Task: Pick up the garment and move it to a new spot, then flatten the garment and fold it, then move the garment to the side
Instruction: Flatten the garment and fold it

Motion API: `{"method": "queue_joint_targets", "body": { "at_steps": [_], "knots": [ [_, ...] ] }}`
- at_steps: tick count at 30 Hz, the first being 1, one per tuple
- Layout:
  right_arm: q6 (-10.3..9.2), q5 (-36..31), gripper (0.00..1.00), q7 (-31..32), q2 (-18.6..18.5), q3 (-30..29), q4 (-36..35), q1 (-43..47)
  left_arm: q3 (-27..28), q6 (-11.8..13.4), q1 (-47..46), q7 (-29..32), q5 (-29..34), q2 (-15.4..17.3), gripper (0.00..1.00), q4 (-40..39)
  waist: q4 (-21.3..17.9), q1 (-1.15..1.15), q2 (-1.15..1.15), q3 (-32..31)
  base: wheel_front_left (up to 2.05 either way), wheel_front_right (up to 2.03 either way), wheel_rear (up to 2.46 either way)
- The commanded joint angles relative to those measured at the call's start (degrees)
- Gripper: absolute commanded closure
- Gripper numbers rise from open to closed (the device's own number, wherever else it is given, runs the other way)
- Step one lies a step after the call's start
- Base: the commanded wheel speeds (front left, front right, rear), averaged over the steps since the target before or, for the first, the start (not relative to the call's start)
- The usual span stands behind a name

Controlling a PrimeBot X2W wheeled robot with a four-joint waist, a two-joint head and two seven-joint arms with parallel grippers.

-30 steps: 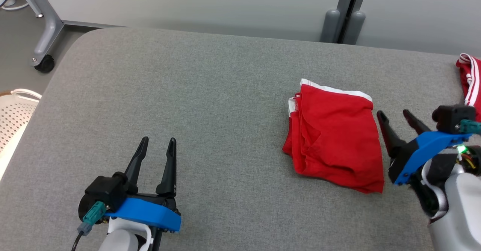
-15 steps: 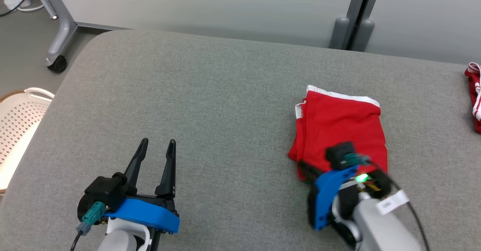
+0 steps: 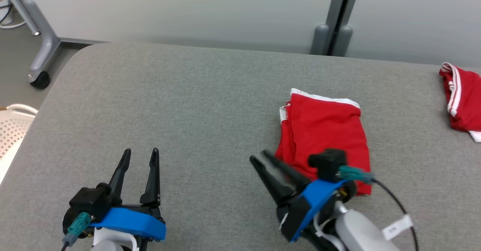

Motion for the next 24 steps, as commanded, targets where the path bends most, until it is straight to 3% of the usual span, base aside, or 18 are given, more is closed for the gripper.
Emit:
{"method": "queue_joint_targets", "body": {
  "at_steps": [1,6,12,18,24],
  "knots": [
    [0.01,-0.85,0.0,-1.36,-0.4,-2.27,-1.62,1.68,0.6,0.46,0.72,-0.21,0.49,0.12,0.0,-0.36,-0.98,0.0,0.0,-0.7,0.0,0.0,0.0],
    [0.01,-4.7,0.0,-3.98,-0.24,-14.67,-7.62,6.39,2.45,0.96,2.16,-0.21,1.01,0.43,0.0,-0.93,-3.04,0.0,0.0,-1.77,0.0,0.0,0.0],
    [0.02,-10.29,0.0,-2.86,0.09,-26.97,-13.53,10.57,3.64,1.33,2.65,-0.21,1.76,1.12,0.0,-1.33,-4.93,0.0,0.0,-2.4,0.0,0.0,0.0],
    [0.01,-15.05,0.0,-2.28,0.1,-33.78,-15.35,12.83,4.07,2.25,2.12,0.2,1.83,1.94,0.0,-1.32,-6.23,0.0,0.0,-3.54,0.0,0.0,0.0],
    [0.02,-17.19,0.0,-2.89,-0.08,-35.24,-14.65,14.76,4.26,2.93,3.32,0.94,1.49,2.5,0.0,-1.38,-7.11,0.0,0.0,-4.94,0.0,0.0,0.0]
  ]
}}
